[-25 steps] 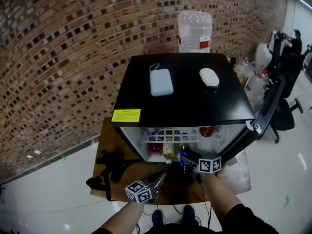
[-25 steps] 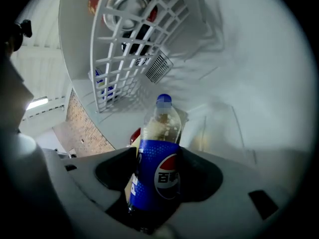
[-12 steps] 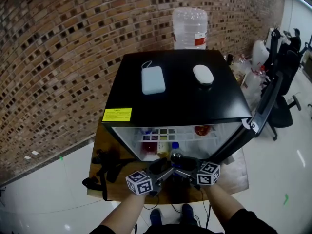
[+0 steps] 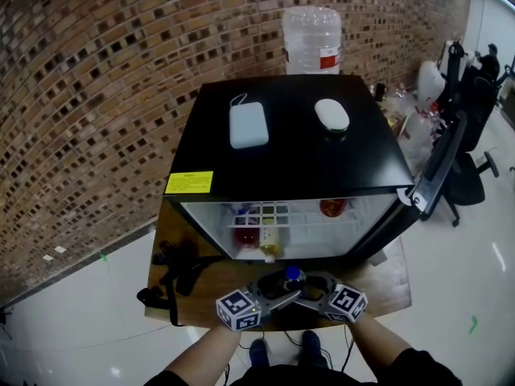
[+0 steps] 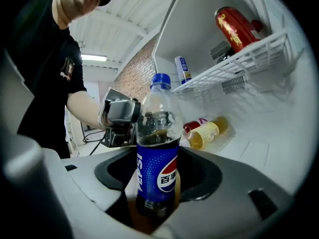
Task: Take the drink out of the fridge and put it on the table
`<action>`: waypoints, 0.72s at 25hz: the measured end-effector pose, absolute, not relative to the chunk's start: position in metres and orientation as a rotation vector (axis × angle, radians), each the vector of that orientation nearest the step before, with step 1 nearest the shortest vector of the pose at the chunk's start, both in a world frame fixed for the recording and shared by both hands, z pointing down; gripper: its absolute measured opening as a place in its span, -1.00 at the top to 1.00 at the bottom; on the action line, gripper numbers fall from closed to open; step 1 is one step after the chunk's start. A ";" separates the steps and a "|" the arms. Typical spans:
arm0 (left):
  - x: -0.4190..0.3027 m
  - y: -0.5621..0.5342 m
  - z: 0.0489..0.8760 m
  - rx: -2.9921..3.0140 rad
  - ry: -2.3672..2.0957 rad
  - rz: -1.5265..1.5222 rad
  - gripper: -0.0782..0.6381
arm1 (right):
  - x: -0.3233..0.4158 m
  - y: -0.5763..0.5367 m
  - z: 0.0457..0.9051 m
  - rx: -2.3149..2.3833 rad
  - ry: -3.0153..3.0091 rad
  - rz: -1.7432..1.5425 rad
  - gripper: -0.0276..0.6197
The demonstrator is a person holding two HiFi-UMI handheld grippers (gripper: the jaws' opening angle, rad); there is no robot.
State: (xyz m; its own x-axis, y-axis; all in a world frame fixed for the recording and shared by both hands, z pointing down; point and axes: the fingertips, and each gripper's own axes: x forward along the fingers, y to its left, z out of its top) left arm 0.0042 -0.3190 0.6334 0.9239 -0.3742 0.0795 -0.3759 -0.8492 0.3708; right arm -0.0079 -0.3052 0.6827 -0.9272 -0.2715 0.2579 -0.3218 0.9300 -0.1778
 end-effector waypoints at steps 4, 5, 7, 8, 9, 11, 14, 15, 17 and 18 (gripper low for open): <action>0.015 -0.290 0.639 2.860 -0.547 0.148 0.03 | -0.004 -0.284 0.693 0.432 -2.774 0.136 0.08; 0.016 -0.282 0.642 2.893 -0.545 0.170 0.03 | -0.003 -0.278 0.697 0.435 -2.768 0.098 0.09; 0.019 -0.272 0.644 2.922 -0.549 0.173 0.02 | -0.001 -0.270 0.701 0.452 -2.777 0.058 0.08; 0.020 -0.270 0.644 2.923 -0.554 0.167 0.02 | 0.000 -0.269 0.701 0.462 -2.782 0.053 0.08; 0.020 -0.268 0.644 2.920 -0.558 0.159 0.02 | 0.001 -0.267 0.701 0.468 -2.786 0.056 0.08; 0.017 -0.265 0.645 2.904 -0.562 0.149 0.02 | 0.000 -0.263 0.702 0.474 -2.794 0.067 0.08; 0.013 -0.263 0.647 2.866 -0.577 0.127 0.02 | -0.004 -0.260 0.705 0.492 -2.802 0.100 0.07; 0.012 -0.263 0.647 2.860 -0.579 0.122 0.01 | -0.004 -0.261 0.707 0.500 -2.795 0.114 0.03; 0.011 -0.263 0.650 2.841 -0.577 0.122 -0.03 | -0.003 -0.265 0.710 0.518 -2.775 0.126 -0.14; 0.009 -0.262 0.652 2.830 -0.577 0.123 -0.07 | 0.000 -0.266 0.711 0.528 -2.769 0.127 -0.21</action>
